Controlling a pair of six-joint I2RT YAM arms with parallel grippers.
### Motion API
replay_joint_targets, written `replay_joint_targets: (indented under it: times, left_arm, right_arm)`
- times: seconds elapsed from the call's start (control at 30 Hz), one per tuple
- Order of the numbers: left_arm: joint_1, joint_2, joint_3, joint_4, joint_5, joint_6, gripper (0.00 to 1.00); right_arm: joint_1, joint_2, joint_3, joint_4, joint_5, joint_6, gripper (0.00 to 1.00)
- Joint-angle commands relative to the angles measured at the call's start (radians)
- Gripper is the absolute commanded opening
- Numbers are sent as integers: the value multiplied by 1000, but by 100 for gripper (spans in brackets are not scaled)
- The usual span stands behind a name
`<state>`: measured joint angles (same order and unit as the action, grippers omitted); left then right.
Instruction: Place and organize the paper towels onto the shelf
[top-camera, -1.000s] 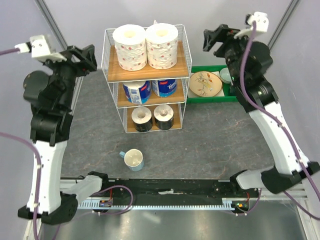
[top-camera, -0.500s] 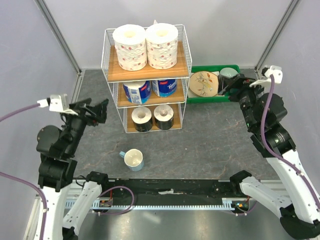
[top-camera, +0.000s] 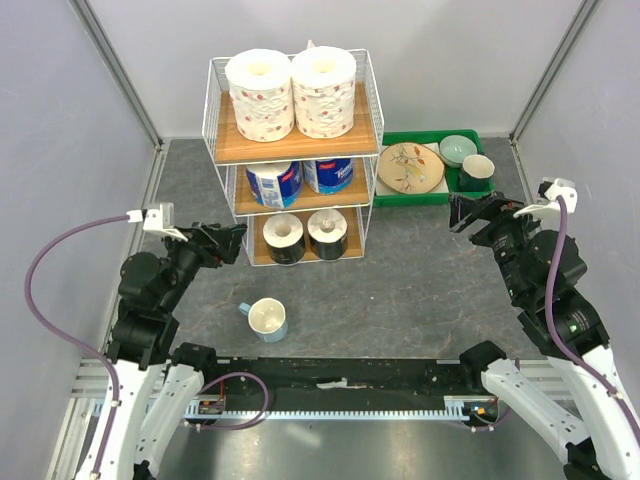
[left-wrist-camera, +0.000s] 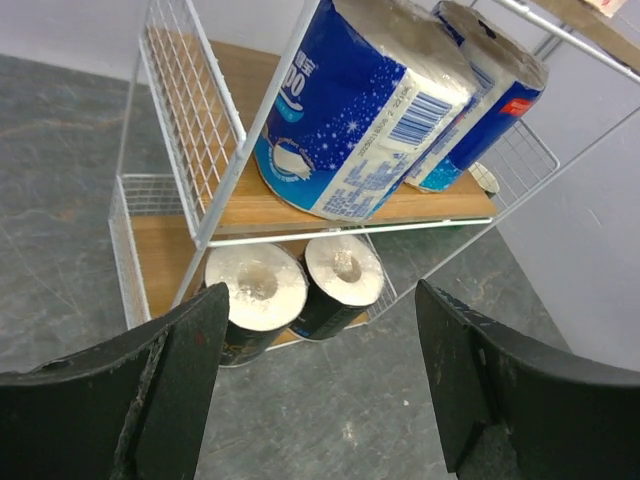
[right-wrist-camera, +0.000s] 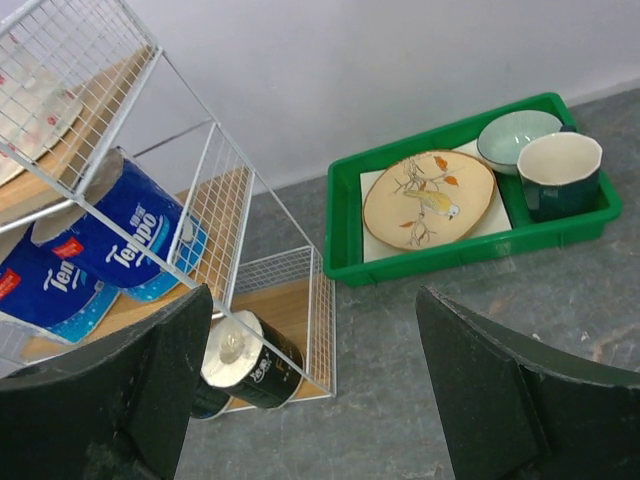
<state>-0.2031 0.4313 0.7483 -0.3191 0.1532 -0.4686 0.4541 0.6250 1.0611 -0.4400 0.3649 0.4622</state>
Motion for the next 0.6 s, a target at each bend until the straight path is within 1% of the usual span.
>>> replay_joint_targets:
  times: [0.0,0.07,0.2,0.27,0.37,0.4,0.43,0.5,0.57]
  left_arm:
    - [-1,61,-35,167,80,-90,81]
    - [-2,79,-46,190,100,-108,81]
    - [-12,87,-44,212,100,-110,74]
    - [-19,86,-41,213,97,-110,73]
    - [-44,87,-43,225,91,-123,68]
    - [-54,89,-49,229,85,-128,64]
    - [-67,90,-52,235,72,-131,61]
    - [-126,93,-59,247,11,-133,59]
    - [-211,104,-63,264,-94,-122,59]
  right_arm:
    - [0,-28,-16,-57,25,35,91]
    - [1,-44,-19,-68,34,36,91]
    - [1,-67,-42,-85,43,46,91]
    - [1,-71,-53,-85,42,53,91]
    - [1,-71,-59,-86,36,61,90]
    - [0,-70,-61,-86,35,65,91]
    - [0,-68,-61,-86,35,66,91]
    - [1,-68,-62,-85,37,67,91]
    - [0,-67,-62,-82,37,67,91]
